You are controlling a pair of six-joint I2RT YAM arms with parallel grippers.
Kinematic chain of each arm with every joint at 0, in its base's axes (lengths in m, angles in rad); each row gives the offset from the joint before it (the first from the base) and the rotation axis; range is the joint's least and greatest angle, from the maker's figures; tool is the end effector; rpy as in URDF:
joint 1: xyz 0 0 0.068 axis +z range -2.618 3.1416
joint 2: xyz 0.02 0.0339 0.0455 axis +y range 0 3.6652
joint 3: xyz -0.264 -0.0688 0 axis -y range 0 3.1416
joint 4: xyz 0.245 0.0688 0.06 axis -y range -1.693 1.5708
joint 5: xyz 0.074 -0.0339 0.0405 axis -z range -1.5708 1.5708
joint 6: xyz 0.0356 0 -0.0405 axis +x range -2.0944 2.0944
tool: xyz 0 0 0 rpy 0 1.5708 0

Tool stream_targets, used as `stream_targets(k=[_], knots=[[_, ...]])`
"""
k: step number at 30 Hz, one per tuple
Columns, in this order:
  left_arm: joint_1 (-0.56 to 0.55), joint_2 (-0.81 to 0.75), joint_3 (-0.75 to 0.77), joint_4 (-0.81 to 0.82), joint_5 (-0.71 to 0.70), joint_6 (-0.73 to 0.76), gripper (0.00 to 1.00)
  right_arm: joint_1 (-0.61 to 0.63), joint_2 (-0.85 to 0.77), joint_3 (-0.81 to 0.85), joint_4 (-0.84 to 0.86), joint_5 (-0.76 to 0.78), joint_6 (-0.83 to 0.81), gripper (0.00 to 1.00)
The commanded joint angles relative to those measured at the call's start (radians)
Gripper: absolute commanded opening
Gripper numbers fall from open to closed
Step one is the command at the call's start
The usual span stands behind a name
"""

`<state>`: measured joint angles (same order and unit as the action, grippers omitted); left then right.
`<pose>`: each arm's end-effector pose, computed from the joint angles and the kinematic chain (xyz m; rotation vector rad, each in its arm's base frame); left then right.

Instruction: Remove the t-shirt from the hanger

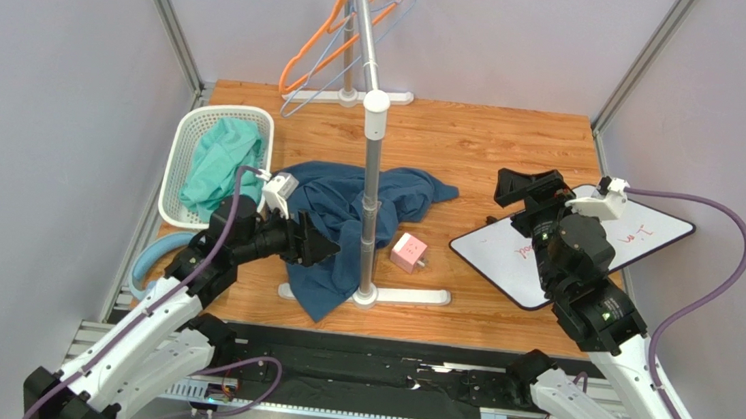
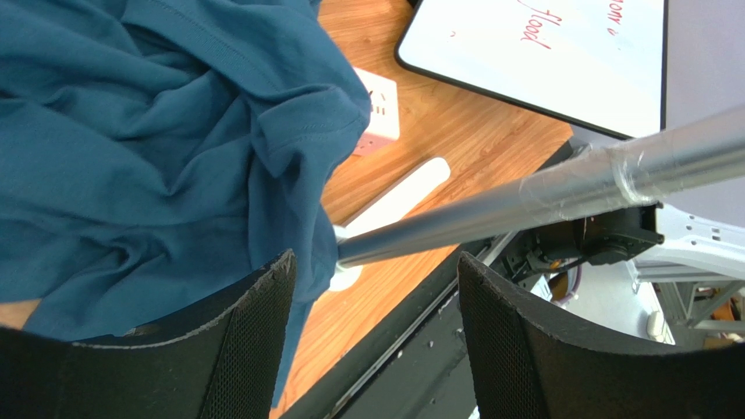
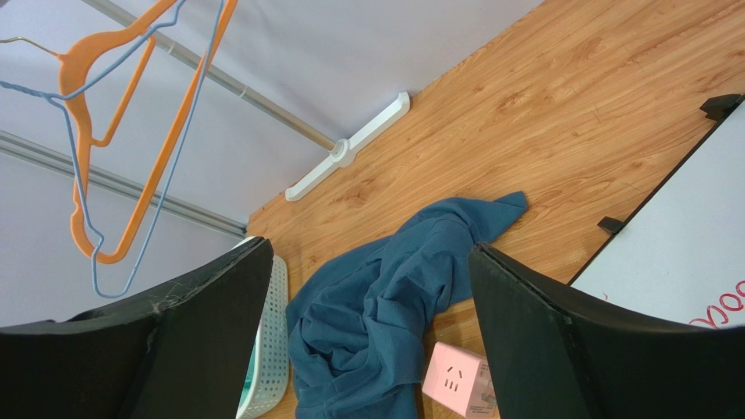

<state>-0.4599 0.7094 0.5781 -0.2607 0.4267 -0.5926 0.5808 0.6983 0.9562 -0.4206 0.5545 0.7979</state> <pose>0.1447 -0.0881 0.2722 0.1622 2.0886 -1.0848 0.1292 0.0624 0.3868 0.5893 1.6362 0.5419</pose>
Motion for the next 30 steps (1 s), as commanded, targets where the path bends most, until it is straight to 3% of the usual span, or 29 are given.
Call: stream_targets(k=[1,10,13,16,17,24,27,30], knots=[[-0.037,0.097,-0.015,0.179,-0.045,-0.015,0.73,-0.001,-0.013,0.012,0.04,-0.007,-0.022,0.88],[-0.043,0.338,-0.026,0.334,-0.088,-0.024,0.66,-0.002,-0.031,0.01,0.02,-0.022,-0.014,0.88],[-0.043,0.375,-0.027,0.365,-0.091,-0.026,0.46,-0.001,-0.039,0.012,0.014,-0.015,-0.02,0.88],[-0.043,0.389,0.003,0.322,-0.126,-0.018,0.19,-0.002,-0.048,0.006,0.013,-0.008,-0.019,0.88],[-0.043,0.377,0.021,0.287,-0.153,-0.003,0.0,-0.001,-0.048,0.006,0.013,-0.008,-0.017,0.88],[-0.03,0.15,0.213,-0.006,-0.584,0.077,0.0,-0.002,-0.049,0.007,0.006,-0.002,-0.028,0.88],[0.013,0.114,0.279,-0.028,-0.644,0.108,0.0,-0.001,-0.048,0.004,0.006,0.001,-0.023,0.88],[0.05,0.16,0.331,-0.025,-0.616,0.14,0.0,-0.002,-0.04,0.006,0.008,-0.005,-0.019,0.88]])
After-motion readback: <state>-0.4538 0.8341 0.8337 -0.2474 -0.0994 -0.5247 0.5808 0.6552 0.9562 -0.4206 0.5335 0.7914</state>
